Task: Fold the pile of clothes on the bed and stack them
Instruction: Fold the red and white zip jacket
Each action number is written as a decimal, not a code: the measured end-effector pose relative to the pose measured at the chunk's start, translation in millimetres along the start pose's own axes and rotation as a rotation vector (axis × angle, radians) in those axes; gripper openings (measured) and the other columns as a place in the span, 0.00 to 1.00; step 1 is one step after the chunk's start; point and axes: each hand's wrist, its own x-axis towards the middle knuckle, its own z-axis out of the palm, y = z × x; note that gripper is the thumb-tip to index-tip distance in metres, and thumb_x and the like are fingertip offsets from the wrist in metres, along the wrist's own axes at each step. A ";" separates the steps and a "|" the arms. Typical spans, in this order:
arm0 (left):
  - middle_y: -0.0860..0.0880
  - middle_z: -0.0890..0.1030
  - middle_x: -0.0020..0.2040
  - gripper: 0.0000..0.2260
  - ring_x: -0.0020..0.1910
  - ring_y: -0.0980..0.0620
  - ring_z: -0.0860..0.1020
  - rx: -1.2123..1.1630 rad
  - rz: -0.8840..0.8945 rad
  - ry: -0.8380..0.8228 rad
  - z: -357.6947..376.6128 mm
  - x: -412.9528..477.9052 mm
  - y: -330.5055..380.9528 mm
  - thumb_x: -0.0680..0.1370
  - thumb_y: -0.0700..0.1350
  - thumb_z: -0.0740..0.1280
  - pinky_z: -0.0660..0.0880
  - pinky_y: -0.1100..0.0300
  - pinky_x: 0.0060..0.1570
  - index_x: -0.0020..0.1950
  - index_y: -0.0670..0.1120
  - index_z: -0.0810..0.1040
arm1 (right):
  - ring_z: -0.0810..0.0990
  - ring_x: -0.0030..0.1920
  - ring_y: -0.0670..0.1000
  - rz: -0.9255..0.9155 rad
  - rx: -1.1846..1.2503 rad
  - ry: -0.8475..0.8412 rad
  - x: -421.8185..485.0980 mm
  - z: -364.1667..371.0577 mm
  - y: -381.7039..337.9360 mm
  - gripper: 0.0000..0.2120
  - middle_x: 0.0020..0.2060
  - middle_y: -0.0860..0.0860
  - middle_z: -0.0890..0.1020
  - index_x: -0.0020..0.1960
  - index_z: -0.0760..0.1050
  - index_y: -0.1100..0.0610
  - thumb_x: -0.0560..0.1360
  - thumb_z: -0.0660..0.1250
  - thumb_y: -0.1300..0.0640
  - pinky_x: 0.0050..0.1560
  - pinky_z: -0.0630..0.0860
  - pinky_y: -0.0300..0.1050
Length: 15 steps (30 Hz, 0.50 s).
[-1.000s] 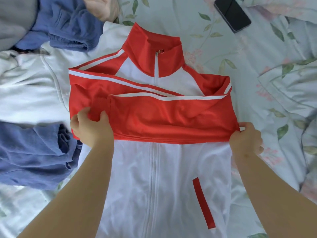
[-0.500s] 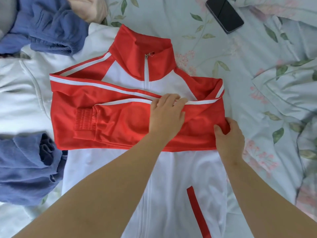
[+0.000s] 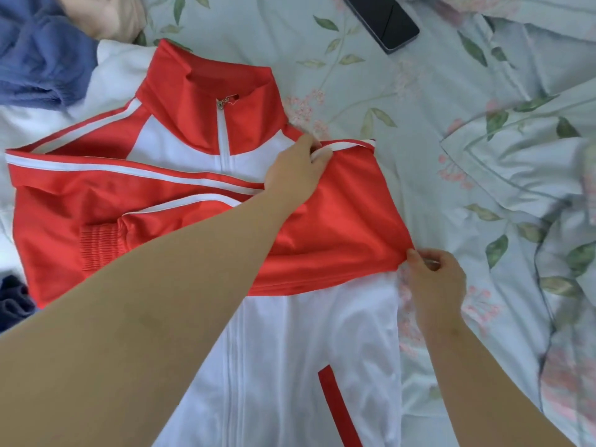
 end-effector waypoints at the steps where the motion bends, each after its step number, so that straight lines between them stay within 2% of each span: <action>1: 0.48 0.77 0.53 0.16 0.53 0.47 0.75 0.074 0.029 -0.087 -0.5 -2.5 1.8 0.79 0.53 0.62 0.69 0.55 0.52 0.63 0.46 0.70 | 0.79 0.45 0.54 0.012 0.000 -0.009 0.9 1.3 -2.4 0.08 0.41 0.51 0.79 0.50 0.76 0.57 0.74 0.68 0.54 0.45 0.71 0.42; 2: 0.47 0.76 0.57 0.18 0.56 0.47 0.74 0.157 0.067 -0.154 -0.2 -4.8 3.2 0.79 0.51 0.62 0.69 0.53 0.55 0.66 0.47 0.68 | 0.79 0.48 0.55 0.005 0.013 -0.034 0.8 3.4 -6.5 0.11 0.44 0.52 0.78 0.53 0.75 0.58 0.74 0.68 0.53 0.49 0.73 0.45; 4: 0.45 0.77 0.59 0.18 0.59 0.44 0.74 0.264 0.120 -0.168 -2.3 -9.0 2.3 0.79 0.48 0.62 0.70 0.51 0.56 0.69 0.48 0.67 | 0.76 0.48 0.52 -0.031 -0.026 -0.121 1.2 8.9 -17.4 0.14 0.46 0.51 0.77 0.56 0.74 0.56 0.74 0.68 0.51 0.50 0.71 0.45; 7: 0.48 0.80 0.55 0.15 0.55 0.47 0.76 0.282 0.131 -0.014 -16.8 -15.3 -3.4 0.79 0.47 0.62 0.71 0.53 0.52 0.66 0.50 0.71 | 0.76 0.44 0.57 -0.049 -0.259 -0.194 6.6 11.2 -28.4 0.06 0.35 0.48 0.74 0.45 0.73 0.57 0.74 0.66 0.54 0.45 0.68 0.46; 9: 0.50 0.79 0.55 0.15 0.55 0.48 0.76 0.251 0.125 -0.025 -26.1 -19.0 -9.0 0.79 0.50 0.63 0.72 0.51 0.55 0.65 0.50 0.71 | 0.76 0.45 0.58 0.013 -0.359 -0.168 7.3 10.2 -37.1 0.04 0.34 0.48 0.73 0.45 0.71 0.55 0.72 0.64 0.56 0.49 0.70 0.50; 12: 0.50 0.76 0.60 0.21 0.60 0.48 0.74 0.313 0.113 -0.195 -28.7 -22.0 -9.0 0.77 0.57 0.64 0.69 0.48 0.60 0.67 0.52 0.69 | 0.73 0.53 0.60 -0.051 -0.417 -0.127 9.5 19.3 -55.3 0.10 0.46 0.52 0.77 0.51 0.70 0.54 0.71 0.65 0.55 0.57 0.69 0.55; 15: 0.50 0.77 0.60 0.20 0.60 0.47 0.75 0.384 0.092 -0.184 -26.5 -20.4 -9.6 0.77 0.56 0.64 0.69 0.50 0.59 0.66 0.52 0.69 | 0.73 0.60 0.60 -0.203 -0.252 -0.199 28.5 36.2 -80.0 0.20 0.58 0.55 0.76 0.65 0.68 0.54 0.75 0.64 0.53 0.63 0.68 0.54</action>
